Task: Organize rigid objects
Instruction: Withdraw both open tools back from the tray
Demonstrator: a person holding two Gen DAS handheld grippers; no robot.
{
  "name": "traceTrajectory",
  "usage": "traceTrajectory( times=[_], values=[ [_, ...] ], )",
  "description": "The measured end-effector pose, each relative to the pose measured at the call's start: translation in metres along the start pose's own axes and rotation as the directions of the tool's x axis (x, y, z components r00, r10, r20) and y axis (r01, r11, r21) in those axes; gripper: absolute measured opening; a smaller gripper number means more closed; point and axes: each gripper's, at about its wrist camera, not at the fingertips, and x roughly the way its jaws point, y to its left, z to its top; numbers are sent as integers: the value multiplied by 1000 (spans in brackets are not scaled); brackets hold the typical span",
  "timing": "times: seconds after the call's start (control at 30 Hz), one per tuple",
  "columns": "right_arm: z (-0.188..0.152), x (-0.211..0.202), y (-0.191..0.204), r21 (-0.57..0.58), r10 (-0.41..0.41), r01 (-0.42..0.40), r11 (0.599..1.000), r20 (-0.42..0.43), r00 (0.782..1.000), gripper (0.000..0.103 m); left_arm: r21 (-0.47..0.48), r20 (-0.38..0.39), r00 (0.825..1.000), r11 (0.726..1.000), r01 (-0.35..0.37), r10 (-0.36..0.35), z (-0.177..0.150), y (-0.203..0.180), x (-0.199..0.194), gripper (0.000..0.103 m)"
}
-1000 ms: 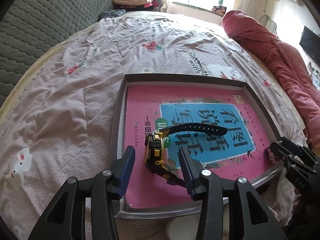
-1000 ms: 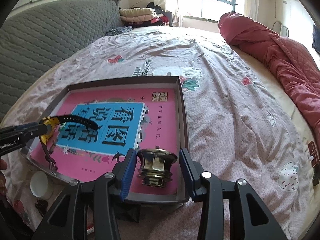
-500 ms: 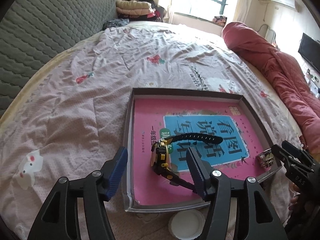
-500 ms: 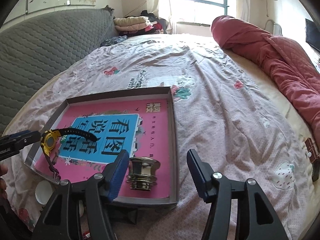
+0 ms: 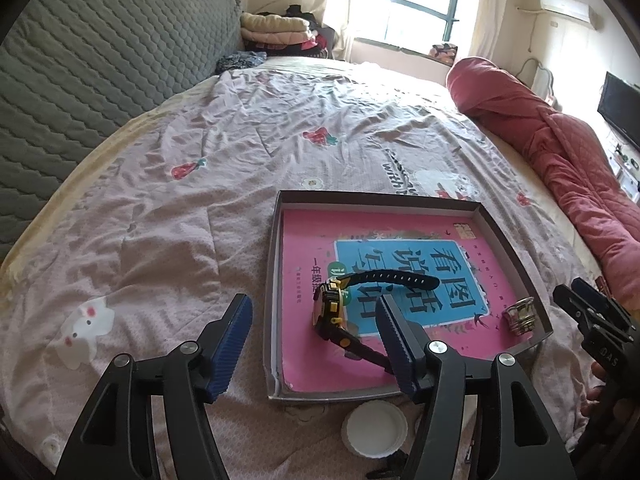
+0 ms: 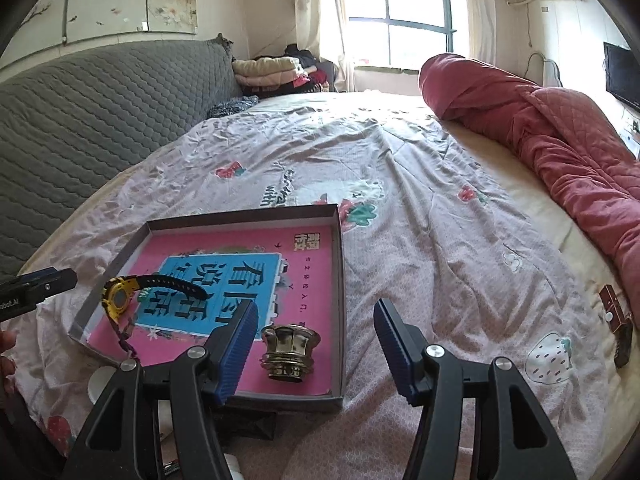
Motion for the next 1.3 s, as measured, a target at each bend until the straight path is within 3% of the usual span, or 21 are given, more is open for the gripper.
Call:
traceTrajectory(
  times=[0.5,1.3],
  values=[
    [-4,-15,8,-14,24,-23,1000,27,999,60,13,25,1000,1000,-3,2,-6,-9,-16,67],
    [-4,-4,5,8,13,-13,1000,-1,1000,60,31,-36,999,1000,-2,3,-16,-14,4,67]
  ],
)
